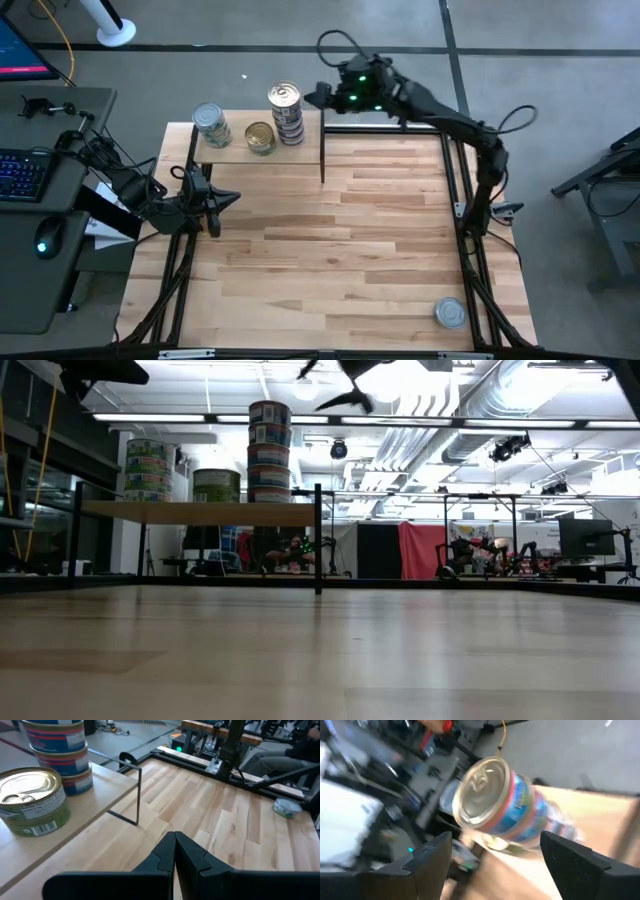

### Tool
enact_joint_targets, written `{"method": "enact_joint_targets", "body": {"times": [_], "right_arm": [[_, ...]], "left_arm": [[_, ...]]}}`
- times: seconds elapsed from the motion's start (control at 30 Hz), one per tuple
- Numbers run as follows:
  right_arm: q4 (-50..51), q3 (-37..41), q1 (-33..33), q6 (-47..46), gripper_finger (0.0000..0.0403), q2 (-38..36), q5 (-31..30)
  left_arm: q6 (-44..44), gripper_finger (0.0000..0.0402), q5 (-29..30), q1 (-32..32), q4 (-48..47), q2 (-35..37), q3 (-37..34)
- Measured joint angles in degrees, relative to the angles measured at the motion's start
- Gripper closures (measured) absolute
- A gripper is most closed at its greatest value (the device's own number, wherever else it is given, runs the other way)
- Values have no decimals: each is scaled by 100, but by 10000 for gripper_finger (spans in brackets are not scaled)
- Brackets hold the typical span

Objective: Stack canned seafood by type on shelf
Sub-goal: Stack the green-white tuna can on top of the green-white tuna cans on the shelf

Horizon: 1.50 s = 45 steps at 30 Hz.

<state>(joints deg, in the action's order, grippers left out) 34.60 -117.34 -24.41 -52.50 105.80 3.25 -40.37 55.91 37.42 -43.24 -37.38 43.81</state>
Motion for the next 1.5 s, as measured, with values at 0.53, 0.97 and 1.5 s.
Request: {"method": "enact_joint_targets", "body": {"times": [0.53, 0.97, 1.5], "right_arm": [[3971, 1813, 1345, 1753, 109, -2157, -1739], [2157, 6773, 5016, -2548, 109, -3802, 1372], [700, 7016, 7057, -3929, 109, -2309, 2658]], "left_arm": [[-9, 401, 617, -2, 68, -12, -2], [-8, 401, 639, -38, 110, -12, -2], [5, 401, 634, -264, 100, -12, -2]]}}
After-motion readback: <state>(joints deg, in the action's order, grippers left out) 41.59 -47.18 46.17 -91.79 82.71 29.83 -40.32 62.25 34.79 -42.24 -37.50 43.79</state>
